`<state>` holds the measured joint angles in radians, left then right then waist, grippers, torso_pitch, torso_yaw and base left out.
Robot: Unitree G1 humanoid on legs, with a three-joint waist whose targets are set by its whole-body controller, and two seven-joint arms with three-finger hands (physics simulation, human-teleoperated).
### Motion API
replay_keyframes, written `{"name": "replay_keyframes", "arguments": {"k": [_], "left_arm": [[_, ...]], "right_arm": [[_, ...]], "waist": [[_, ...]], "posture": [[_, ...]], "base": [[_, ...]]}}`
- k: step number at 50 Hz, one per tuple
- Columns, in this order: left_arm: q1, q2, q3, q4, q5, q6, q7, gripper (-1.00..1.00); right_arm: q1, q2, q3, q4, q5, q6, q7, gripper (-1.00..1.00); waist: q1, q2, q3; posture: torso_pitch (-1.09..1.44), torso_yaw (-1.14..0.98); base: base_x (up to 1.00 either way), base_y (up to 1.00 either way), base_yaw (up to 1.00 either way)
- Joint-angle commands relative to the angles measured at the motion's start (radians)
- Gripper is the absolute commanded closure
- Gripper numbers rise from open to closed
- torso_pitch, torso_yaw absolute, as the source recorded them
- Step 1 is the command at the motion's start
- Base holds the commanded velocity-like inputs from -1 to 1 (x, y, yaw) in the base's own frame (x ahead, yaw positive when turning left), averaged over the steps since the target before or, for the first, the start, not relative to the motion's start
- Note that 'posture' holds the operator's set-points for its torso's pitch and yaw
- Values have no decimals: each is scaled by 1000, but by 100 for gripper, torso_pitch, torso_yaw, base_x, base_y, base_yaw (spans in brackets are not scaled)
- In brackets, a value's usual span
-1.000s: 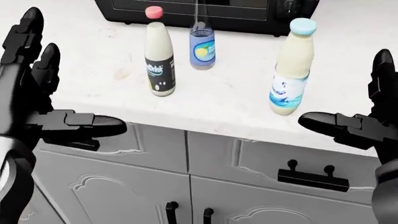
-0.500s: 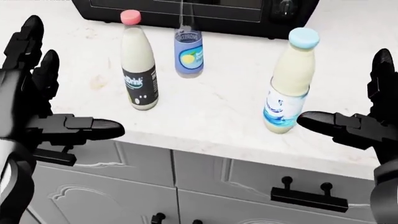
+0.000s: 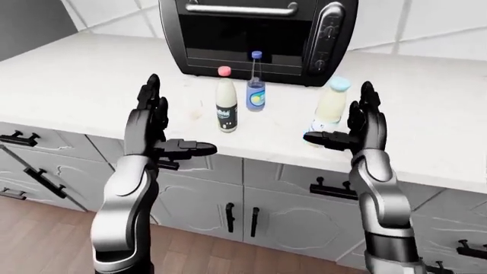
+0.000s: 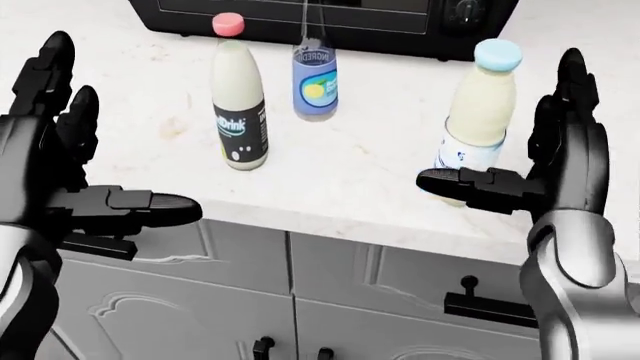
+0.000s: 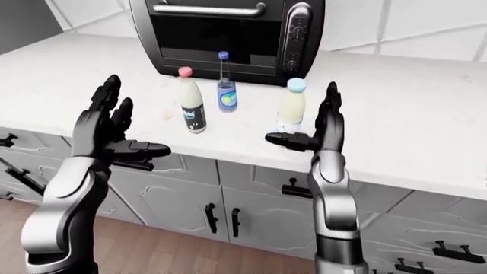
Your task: Move the drinks to the dining counter.
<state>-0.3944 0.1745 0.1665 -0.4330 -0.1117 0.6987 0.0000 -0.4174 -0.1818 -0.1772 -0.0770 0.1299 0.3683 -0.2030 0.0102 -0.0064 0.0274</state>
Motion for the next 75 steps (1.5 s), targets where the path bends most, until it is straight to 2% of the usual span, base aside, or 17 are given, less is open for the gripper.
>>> {"name": "replay_keyframes", "arguments": {"k": [1, 3, 6, 7, 8, 9, 11, 18, 28, 31, 34, 38, 42, 48, 64, 75], "left_arm": [[-31, 8, 5, -40, -1, -25, 2, -100], [-37, 6, -3, -42, 1, -21, 4, -100], [-26, 4, 1, -28, 2, -42, -1, -100], [-23, 4, 1, -26, 3, -45, -2, -100], [-24, 5, 3, -27, 2, -43, -2, -100], [-24, 5, 3, -28, 2, -43, -2, -100], [-20, 3, 2, -22, 3, -51, -2, -100], [-15, 2, 2, -20, 3, -55, -2, -100], [-68, 7, -12, 6, 16, -38, -3, -100], [-115, 11, -19, 36, 21, -34, -4, -100], [-182, 16, -25, 75, 22, -17, 6, -100], [-254, -5, -49, 147, 31, -9, 48, -100], [-308, -37, -63, 229, 45, -15, 135, -100], [-328, -68, -88, 274, 49, -19, 185, -100], [-359, -89, -124, 402, 95, -75, 128, -100], [-409, -116, -133, 487, 116, -82, 137, -100]], "right_arm": [[-42, -17, -10, -25, -18, -28, -1, -100], [-83, -29, -17, 17, -16, -29, -3, -100], [-84, -22, -3, 27, -15, -27, 6, -100], [-83, -20, 0, 31, -18, -29, 5, -91], [-81, -17, 3, 40, -21, -37, 9, 61], [-81, -16, 5, 48, -23, -42, 13, 69], [-79, -13, 10, 43, -25, -41, 24, 100], [-110, 0, 30, 37, -51, -14, 41, 100], [-109, -40, -18, -193, -15, 162, 55, 100], [-120, -60, -45, -298, 19, 253, 46, 100], [-124, -79, -62, -341, 46, 286, 42, 100], [-145, -108, -87, -378, 84, 328, 29, 100], [-160, -135, -100, -406, 111, 357, 19, 100], [-154, -152, -112, -462, 137, 392, 9, 100], [-169, -158, -104, -478, 149, 408, -2, 100], [-156, -148, -105, -457, 151, 375, 1, 100]], "waist": [[-1, 1, -24], [0, 0, -24], [0, 0, -25], [0, 0, -25], [1, 0, -25], [1, 0, -26], [-1, 1, -27], [0, 0, -32], [7, -2, -31], [6, -2, -30], [7, -2, -27], [4, -6, -26], [4, -11, -27], [2, -15, -26], [3, -19, -22], [4, -23, -23]], "posture": [[0, 0], [0, 0], [0, 0], [0, 0], [0, 0], [0, 0], [0, 0], [0, 0], [0, 0], [0, 0], [0, 0], [0, 0], [0, 0], [0, 0], [0, 0], [0, 0]], "base": [[0, 0, 0], [0, 0, 0], [0, 0, 0], [0, 0, 0], [0, 0, 0], [0, 0, 0], [0, 0, 0], [0, 0, 0], [0, 0, 0], [0, 0, 0], [0, 0, 0], [0, 0, 0], [0, 0, 0], [0, 0, 0], [0, 0, 0], [0, 0, 0]]}}
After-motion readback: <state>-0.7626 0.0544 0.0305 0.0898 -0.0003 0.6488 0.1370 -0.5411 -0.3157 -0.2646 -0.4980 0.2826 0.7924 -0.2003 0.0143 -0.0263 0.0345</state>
